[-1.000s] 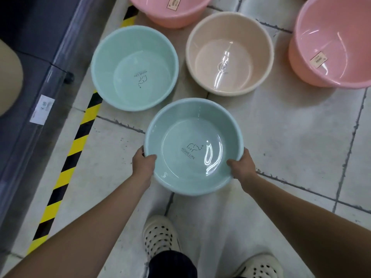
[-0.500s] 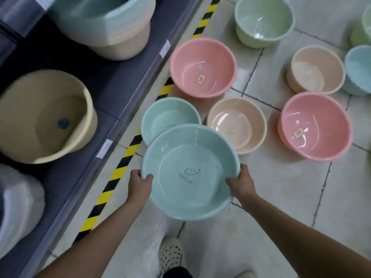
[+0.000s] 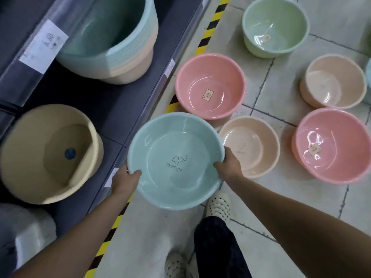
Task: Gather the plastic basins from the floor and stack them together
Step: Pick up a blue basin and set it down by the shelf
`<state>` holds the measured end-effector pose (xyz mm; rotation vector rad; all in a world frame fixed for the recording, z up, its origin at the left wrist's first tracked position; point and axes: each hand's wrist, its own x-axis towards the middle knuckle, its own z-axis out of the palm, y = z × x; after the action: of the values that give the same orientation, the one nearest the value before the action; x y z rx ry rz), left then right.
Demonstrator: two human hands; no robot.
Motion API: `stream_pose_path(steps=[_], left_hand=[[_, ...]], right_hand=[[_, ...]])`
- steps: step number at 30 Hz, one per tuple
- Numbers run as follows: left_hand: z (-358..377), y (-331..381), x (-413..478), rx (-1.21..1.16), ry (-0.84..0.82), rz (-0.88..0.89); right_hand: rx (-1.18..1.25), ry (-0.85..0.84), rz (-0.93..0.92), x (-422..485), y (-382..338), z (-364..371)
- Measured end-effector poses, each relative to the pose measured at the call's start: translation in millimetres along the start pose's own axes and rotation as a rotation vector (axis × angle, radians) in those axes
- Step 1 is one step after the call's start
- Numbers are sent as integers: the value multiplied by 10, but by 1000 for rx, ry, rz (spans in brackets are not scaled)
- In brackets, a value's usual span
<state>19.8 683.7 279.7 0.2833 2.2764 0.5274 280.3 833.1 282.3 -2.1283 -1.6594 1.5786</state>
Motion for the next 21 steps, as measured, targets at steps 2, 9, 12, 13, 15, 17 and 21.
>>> stream_pose_path(steps=[2,9,12,13,15,17,21], left_hand=[[163,-26,293,9,23,4],[871,-272,1253,-79,0,-3],[1068,-468,1555,-58,-13,16],[1122,-529,1631,-49,-12,20],[1217,-611,1725,-38,-2,25],[1307,-682,1800,-48,3,29],[1427,-738,1913,0,-2,-9]], right_hand=[[-8,-9,10,279,59,155],[64,48,87,1048,579,779],[97,88,89,1257,818,1021],[102,92,87,1325,872,1089],[118,101,86,1452,962,1222],[131,114,90,1568,1035,1328],[92,45,128,1721,1158,1382]])
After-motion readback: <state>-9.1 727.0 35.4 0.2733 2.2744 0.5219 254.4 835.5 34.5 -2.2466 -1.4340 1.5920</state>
